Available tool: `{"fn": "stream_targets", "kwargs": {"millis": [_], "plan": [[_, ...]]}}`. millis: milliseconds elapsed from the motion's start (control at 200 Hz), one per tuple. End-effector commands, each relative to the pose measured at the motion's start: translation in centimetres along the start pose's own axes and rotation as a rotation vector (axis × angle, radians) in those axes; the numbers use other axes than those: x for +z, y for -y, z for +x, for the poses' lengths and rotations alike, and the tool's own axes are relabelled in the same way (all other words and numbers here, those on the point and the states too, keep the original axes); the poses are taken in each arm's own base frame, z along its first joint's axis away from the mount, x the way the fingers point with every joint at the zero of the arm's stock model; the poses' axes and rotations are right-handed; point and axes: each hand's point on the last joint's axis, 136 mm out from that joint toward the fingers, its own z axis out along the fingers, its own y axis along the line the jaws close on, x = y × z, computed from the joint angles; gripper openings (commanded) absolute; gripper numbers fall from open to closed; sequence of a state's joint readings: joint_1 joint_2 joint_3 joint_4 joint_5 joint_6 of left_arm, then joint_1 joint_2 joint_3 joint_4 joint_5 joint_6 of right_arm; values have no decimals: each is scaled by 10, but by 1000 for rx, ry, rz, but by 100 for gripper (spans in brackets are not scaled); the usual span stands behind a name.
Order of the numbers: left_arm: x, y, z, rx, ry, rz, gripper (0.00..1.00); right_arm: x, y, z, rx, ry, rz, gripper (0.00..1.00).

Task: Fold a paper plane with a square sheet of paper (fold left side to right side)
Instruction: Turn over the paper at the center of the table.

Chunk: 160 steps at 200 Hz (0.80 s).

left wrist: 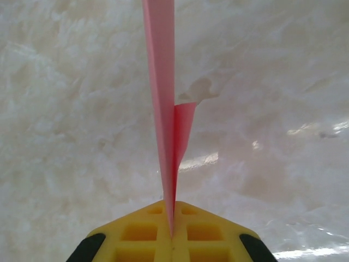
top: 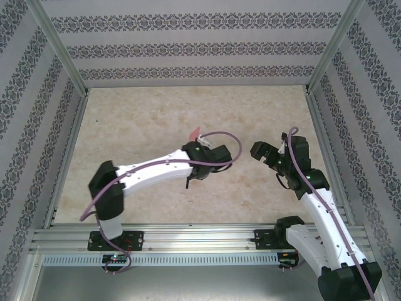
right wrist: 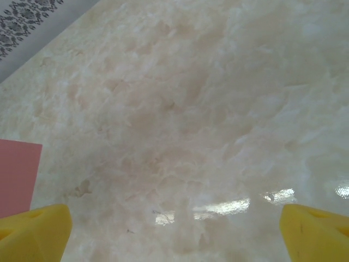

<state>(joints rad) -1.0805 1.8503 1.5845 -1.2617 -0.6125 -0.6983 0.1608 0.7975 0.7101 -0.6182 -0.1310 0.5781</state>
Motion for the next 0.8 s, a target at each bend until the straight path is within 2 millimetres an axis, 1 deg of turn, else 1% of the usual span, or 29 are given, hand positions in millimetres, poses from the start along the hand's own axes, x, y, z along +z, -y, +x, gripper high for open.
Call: {"fn": "stream_targets", "kwargs": {"millis": [0, 90, 175, 275, 340, 380, 435, 505, 570, 644, 709, 794], "plan": [[4, -5, 18, 89, -99, -117, 10, -2, 12, 3, 18, 10, 44, 98], [19, 16, 22, 122, -155, -105, 12, -3, 14, 5, 19, 9, 46, 98], [33, 36, 28, 154, -206, -81, 17, -4, 17, 7, 17, 6, 49, 98], [46, 69, 35, 160, -258, 25, 21, -5, 21, 10, 14, 2, 64, 98], [49, 90, 37, 150, -270, 115, 26, -4, 25, 12, 22, -8, 80, 98], [48, 100, 36, 142, -269, 166, 32, -3, 27, 13, 32, -14, 85, 98], [46, 111, 34, 134, -264, 224, 43, 0, 27, 13, 41, -23, 83, 98], [38, 121, 27, 123, -245, 299, 48, 2, 25, 14, 44, -34, 73, 98], [28, 125, 17, 100, -209, 371, 54, 5, 23, 16, 45, -50, 61, 98], [14, 123, 6, 50, -165, 466, 60, 11, 13, 20, 32, -84, 2, 98], [4, 114, -5, -9, -124, 543, 64, 18, 1, 26, 32, -122, -77, 98], [-6, 90, -16, -95, -63, 603, 68, 30, -18, 36, 48, -179, -195, 96]]}}
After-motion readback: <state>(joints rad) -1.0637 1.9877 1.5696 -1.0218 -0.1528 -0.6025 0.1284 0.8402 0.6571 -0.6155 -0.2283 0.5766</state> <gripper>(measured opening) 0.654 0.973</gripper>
